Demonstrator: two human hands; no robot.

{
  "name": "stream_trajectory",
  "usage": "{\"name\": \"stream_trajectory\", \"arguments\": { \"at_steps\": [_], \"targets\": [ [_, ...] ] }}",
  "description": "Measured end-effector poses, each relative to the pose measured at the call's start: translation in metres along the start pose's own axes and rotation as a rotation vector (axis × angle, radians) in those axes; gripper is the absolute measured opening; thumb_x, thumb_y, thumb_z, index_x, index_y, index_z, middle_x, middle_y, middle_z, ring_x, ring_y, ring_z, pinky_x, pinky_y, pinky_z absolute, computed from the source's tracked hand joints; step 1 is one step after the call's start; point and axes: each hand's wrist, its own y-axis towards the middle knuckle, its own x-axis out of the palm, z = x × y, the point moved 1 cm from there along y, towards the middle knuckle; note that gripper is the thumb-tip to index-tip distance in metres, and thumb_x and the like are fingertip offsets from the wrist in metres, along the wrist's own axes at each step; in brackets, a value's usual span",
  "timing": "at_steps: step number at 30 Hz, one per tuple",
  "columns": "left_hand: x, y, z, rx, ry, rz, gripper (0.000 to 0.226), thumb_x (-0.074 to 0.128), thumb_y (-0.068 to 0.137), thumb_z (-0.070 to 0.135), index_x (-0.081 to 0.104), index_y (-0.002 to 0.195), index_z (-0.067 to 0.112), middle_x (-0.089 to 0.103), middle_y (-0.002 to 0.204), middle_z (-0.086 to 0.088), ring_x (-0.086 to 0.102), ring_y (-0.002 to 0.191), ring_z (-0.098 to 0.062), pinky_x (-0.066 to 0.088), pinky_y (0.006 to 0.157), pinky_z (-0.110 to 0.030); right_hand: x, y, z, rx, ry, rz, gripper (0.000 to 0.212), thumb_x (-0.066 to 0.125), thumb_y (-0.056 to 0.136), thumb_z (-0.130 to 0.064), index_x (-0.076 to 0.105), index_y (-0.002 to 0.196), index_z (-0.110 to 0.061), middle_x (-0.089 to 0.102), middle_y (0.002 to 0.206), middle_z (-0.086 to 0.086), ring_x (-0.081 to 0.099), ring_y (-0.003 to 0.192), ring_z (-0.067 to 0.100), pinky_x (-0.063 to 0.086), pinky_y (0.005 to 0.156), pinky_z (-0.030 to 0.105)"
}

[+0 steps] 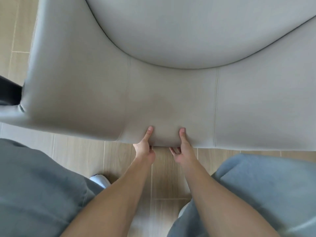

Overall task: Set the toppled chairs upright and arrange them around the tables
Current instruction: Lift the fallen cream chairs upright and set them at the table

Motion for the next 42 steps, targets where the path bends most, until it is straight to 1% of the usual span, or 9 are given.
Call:
{"name": "stream_trajectory", "arguments": {
  "at_steps": [5,9,14,24,28,32,37,40,42],
  "targets": [
    [-0.012,-0.003,0.006,-0.074,-0.032,0.0,0.084,0.095,0.047,0.018,0.064,0.124,0.009,0.074,0.117,-0.003,0.07,0.108,-0.02,0.053,0.1,-0.034,0.004,-0.001,0.004,-0.006,0.181,-0.034,0.089,0.089,0.053,-0.037,0.053,0.132,-0.017,0.065,0.122,0.007,0.062,0.107,0.025,0.053,0.078,0.037],
    [-0.011,-0.009,0.014,-0.087,0.023,0.015,0.063,0.095,0.051,0.014,0.064,0.106,0.009,0.075,0.099,-0.001,0.075,0.077,-0.014,0.057,0.056,-0.021,0.002,-0.002,-0.002,-0.001,0.209,-0.05,0.05,0.086,0.074,-0.026,0.061,0.116,-0.016,0.067,0.11,0.006,0.063,0.097,0.022,0.052,0.092,0.039],
    [-0.007,-0.043,0.023,-0.055,0.063,0.051,0.037,0.089,0.068,0.008,0.063,0.093,0.007,0.072,0.095,-0.003,0.074,0.062,-0.014,0.055,0.047,-0.021,-0.006,-0.037,-0.013,-0.025,0.145,-0.073,0.054,0.082,0.08,-0.026,0.057,0.126,-0.013,0.066,0.121,0.007,0.061,0.111,0.024,0.046,0.11,0.043],
    [0.016,-0.243,0.077,-0.064,0.152,0.123,0.056,0.095,0.063,0.021,0.059,0.105,0.016,0.068,0.1,0.001,0.066,0.086,-0.016,0.057,0.089,-0.035,-0.023,-0.242,-0.059,-0.055,-0.031,0.052,0.069,0.088,0.072,-0.041,0.059,0.131,-0.022,0.066,0.124,0.003,0.064,0.107,0.023,0.056,0.095,0.041],
    [0.027,-0.319,0.108,-0.069,0.126,0.179,0.058,0.098,0.055,0.024,0.053,0.091,0.017,0.066,0.095,-0.001,0.066,0.08,-0.018,0.058,0.073,-0.034,-0.021,-0.325,-0.079,-0.059,-0.107,0.068,0.065,0.086,0.074,-0.044,0.06,0.129,-0.023,0.067,0.123,0.004,0.065,0.097,0.02,0.052,0.064,0.031],
    [0.033,-0.384,0.138,-0.094,0.147,0.231,0.064,0.1,0.051,0.03,0.049,0.088,0.017,0.065,0.091,-0.004,0.066,0.074,-0.022,0.052,0.054,-0.029,-0.019,-0.399,-0.092,-0.039,-0.144,0.081,0.056,0.084,0.078,-0.041,0.063,0.125,-0.02,0.07,0.12,0.006,0.067,0.094,0.021,0.055,0.07,0.032],
    [0.036,-0.456,0.164,-0.107,0.218,0.353,0.083,0.101,0.041,0.038,0.05,0.102,0.012,0.062,0.088,-0.006,0.066,0.076,-0.028,0.06,0.083,-0.047,-0.02,-0.479,-0.098,0.012,-0.142,0.135,0.056,0.084,0.079,-0.038,0.062,0.124,-0.012,0.07,0.119,0.011,0.068,0.103,0.028,0.057,0.09,0.042],
    [0.043,-0.488,0.171,-0.119,0.221,0.388,0.087,0.101,0.04,0.04,0.051,0.105,0.012,0.06,0.087,-0.006,0.065,0.078,-0.032,0.059,0.086,-0.051,-0.022,-0.518,-0.112,0.016,-0.139,0.145,0.052,0.083,0.081,-0.034,0.063,0.123,-0.011,0.072,0.115,0.011,0.069,0.089,0.025,0.057,0.077,0.037],
    [0.052,-0.507,0.178,-0.147,0.218,0.395,0.085,0.101,0.042,0.037,0.049,0.104,0.013,0.059,0.087,-0.007,0.064,0.079,-0.033,0.058,0.088,-0.052,-0.022,-0.539,-0.124,0.03,-0.133,0.179,0.055,0.084,0.079,-0.032,0.061,0.123,-0.009,0.072,0.114,0.013,0.07,0.093,0.028,0.058,0.084,0.041]
  ]
}}
